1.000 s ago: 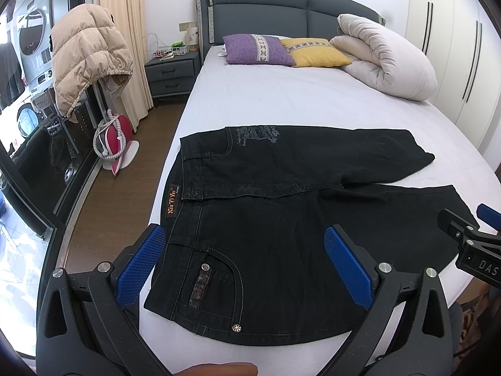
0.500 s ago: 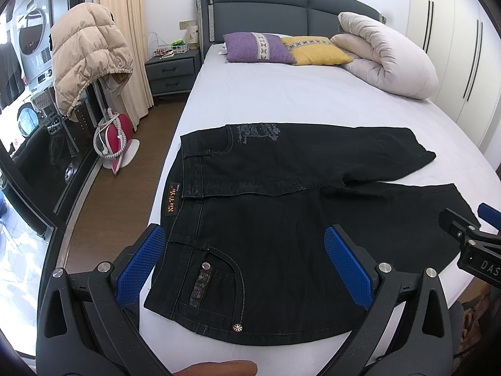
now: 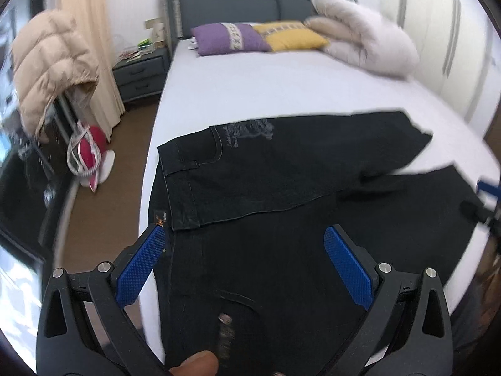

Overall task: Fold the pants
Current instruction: 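Move the left gripper to the jeans waistband and close on it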

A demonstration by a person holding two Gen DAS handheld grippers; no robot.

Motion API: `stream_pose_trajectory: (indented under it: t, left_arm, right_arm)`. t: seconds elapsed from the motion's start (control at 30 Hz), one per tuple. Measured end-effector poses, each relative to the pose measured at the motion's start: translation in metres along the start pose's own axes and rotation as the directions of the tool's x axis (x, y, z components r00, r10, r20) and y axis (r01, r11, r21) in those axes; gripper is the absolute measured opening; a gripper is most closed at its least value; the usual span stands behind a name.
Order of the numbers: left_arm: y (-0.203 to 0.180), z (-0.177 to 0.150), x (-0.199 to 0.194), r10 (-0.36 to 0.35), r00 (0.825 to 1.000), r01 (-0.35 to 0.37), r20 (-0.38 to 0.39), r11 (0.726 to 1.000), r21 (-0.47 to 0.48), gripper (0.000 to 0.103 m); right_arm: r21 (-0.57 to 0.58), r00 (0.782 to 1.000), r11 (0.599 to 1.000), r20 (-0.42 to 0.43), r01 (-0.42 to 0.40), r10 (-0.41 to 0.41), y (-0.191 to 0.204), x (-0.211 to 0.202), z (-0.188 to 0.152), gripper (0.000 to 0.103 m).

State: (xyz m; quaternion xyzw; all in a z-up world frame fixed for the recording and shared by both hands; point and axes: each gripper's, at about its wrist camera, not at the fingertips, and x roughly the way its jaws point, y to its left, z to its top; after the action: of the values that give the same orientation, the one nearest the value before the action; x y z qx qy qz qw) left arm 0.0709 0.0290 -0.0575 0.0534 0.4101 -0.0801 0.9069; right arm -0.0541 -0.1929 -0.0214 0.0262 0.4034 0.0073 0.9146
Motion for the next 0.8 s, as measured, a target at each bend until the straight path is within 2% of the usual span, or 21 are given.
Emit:
stream_pose_trajectory:
  t: [0.1,0.23,0.27,0.33,0.4,0.57,0.67,0.77,0.8]
  left_arm:
    - [0.01,0.017,0.024,-0.022,0.999,0.023,-0.046,1.0,0.013,0.103]
    - [0.04,0.068,0.067,-0.046,0.999,0.047,-0.022,0.998,0.045,0.103]
    - [0.049,0.087,0.086,-0.1,0.994,0.102,-0.036,0.993,0.059,0.103]
    - [0.066,0.118,0.12,-0.222,0.973,0.226,-0.067,0.972,0.071,0.103]
    - [0.076,0.141,0.151,-0.275,0.956,0.285,-0.104,0.953,0.105,0.103]
    - [0.098,0.175,0.231,-0.246,0.942,0.289,-0.228,0.941,0.177,0.103]
    - [0.105,0.179,0.259,-0.243,0.929,0.305,-0.278,0.929,0.208,0.103]
    - [0.107,0.182,0.279,-0.293,0.895,0.375,-0.338,0.902,0.212,0.103]
    - [0.107,0.181,0.286,-0.295,0.882,0.39,-0.368,0.894,0.22,0.099]
  right_arm:
    - [-0.034,0.999,0.999,-0.008,-0.041,0.041,-0.001,0.015,0.009,0.102]
    - [-0.105,0.992,0.986,-0.041,-0.126,0.123,-0.006,0.038,0.021,0.09]
    - [-0.12,0.988,0.981,-0.053,-0.15,0.145,-0.008,0.044,0.024,0.087]
    - [-0.137,0.98,0.972,-0.076,-0.192,0.183,-0.012,0.055,0.029,0.085]
    - [-0.148,0.969,0.959,-0.094,-0.24,0.228,-0.018,0.063,0.034,0.084]
    - [-0.171,0.943,0.93,-0.138,-0.325,0.304,-0.034,0.087,0.04,0.078]
    - [-0.188,0.931,0.917,-0.168,-0.352,0.323,-0.033,0.102,0.045,0.074]
    - [-0.191,0.922,0.908,-0.183,-0.374,0.341,-0.03,0.114,0.052,0.073]
    - [-0.191,0.918,0.904,-0.185,-0.382,0.349,-0.031,0.117,0.054,0.073]
